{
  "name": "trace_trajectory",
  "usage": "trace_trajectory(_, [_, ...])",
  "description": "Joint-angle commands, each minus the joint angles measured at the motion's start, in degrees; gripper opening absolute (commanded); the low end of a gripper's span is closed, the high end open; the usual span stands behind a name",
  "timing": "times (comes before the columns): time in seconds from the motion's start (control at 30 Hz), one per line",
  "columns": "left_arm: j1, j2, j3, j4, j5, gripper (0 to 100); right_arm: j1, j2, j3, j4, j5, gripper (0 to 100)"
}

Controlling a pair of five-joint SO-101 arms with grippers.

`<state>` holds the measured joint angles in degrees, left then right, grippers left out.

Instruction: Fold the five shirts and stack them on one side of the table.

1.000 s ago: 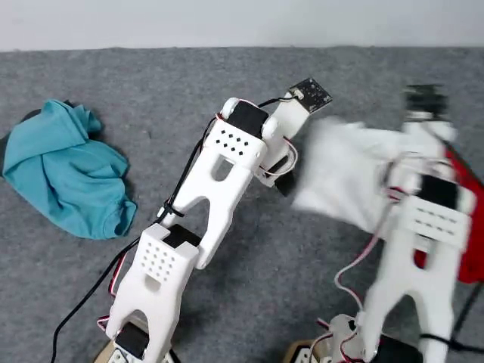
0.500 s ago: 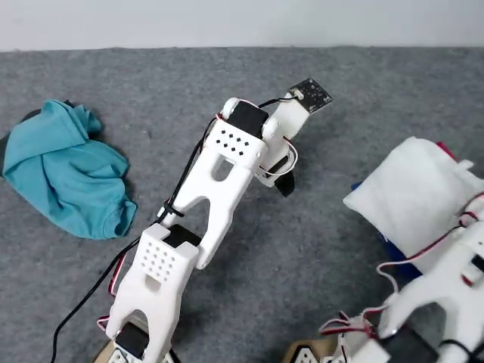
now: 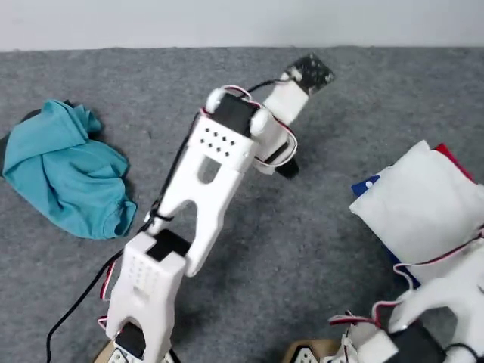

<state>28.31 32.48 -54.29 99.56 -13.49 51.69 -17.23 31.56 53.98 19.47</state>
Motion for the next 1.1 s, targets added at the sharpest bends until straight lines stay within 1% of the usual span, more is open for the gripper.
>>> trace_trajectory(0.0, [-0.53,-9.67,0.75,1.05,0.09,29,0.75,-9.27,-4.40,6.37,0.79,30.3])
trace_trajectory(0.07, [-0.53,-13.98,3.56,1.05,0.00,29,0.57,-14.11,-5.63,9.71,0.79,30.3])
trace_trajectory(0.2, [-0.70,-24.09,12.97,1.05,-0.18,29,-2.51,-22.29,-5.89,16.57,0.79,30.3])
trace_trajectory(0.3, [-3.25,-32.53,20.97,0.97,-3.96,29,-6.29,-26.77,-4.84,21.14,1.14,30.3])
trace_trajectory(0.4, [-8.97,-41.41,29.14,0.97,-9.23,29,-11.21,-29.23,-0.62,22.11,1.23,30.3])
trace_trajectory(0.5, [-15.82,-50.81,37.05,0.88,-12.13,29,-17.71,-30.29,5.54,22.11,1.23,30.3])
trace_trajectory(0.57, [-20.13,-56.44,41.71,0.88,-13.27,29,-22.90,-30.02,8.97,21.67,1.49,30.3])
trace_trajectory(0.67, [-26.64,-64.35,48.48,0.88,-13.54,29,-30.46,-29.76,13.80,19.91,6.07,30.3])
trace_trajectory(0.73, [-31.03,-69.19,52.88,0.88,-13.54,29,-34.77,-29.41,16.53,18.95,7.82,30.3])
trace_trajectory(0.8, [-35.78,-73.32,57.10,0.79,-13.36,29,-38.02,-28.97,18.02,17.80,7.56,30.3])
trace_trajectory(0.9, [-44.48,-78.24,63.87,0.79,-12.22,29,-39.60,-28.00,18.90,16.84,7.30,30.3])
trace_trajectory(1.0, [-52.40,-82.20,69.23,0.79,-5.98,29,-39.69,-26.68,18.90,16.84,7.30,30.3])
trace_trajectory(1.07, [-56.44,-84.31,71.60,0.53,-3.96,29,-39.87,-25.63,18.90,16.75,7.47,30.3])
